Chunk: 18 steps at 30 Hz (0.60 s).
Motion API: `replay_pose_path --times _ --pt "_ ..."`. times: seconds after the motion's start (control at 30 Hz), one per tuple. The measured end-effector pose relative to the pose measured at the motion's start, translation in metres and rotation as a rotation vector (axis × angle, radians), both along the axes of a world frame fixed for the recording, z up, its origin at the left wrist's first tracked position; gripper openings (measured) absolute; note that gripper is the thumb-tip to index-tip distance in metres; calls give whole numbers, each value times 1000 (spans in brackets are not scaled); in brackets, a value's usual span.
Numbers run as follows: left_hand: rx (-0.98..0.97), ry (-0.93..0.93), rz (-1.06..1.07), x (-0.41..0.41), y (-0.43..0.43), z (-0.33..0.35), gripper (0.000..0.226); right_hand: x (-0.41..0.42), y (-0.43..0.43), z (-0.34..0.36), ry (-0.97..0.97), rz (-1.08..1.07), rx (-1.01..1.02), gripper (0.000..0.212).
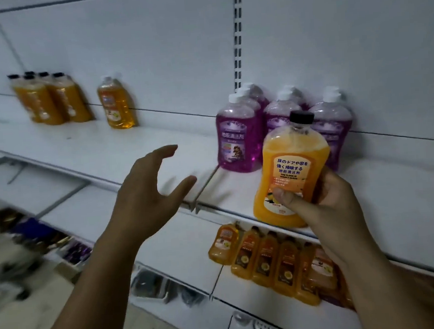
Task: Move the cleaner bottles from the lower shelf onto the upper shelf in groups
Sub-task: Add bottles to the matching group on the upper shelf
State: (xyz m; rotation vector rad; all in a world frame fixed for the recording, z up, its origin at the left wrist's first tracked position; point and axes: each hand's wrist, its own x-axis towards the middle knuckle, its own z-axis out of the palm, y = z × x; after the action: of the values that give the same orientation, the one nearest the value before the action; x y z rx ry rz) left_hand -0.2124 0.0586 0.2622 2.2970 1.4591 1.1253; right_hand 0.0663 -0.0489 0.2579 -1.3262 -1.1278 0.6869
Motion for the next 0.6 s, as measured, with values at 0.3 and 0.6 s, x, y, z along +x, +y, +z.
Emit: replay_pose_path --times 0.3,0.6 --pt "-52 294 358 -88 -81 -10 79 -74 12 -2 -9 380 24 64" --pt "-88 336 570 -222 -87 -18 77 -207 56 -3 -43 563 38 55"
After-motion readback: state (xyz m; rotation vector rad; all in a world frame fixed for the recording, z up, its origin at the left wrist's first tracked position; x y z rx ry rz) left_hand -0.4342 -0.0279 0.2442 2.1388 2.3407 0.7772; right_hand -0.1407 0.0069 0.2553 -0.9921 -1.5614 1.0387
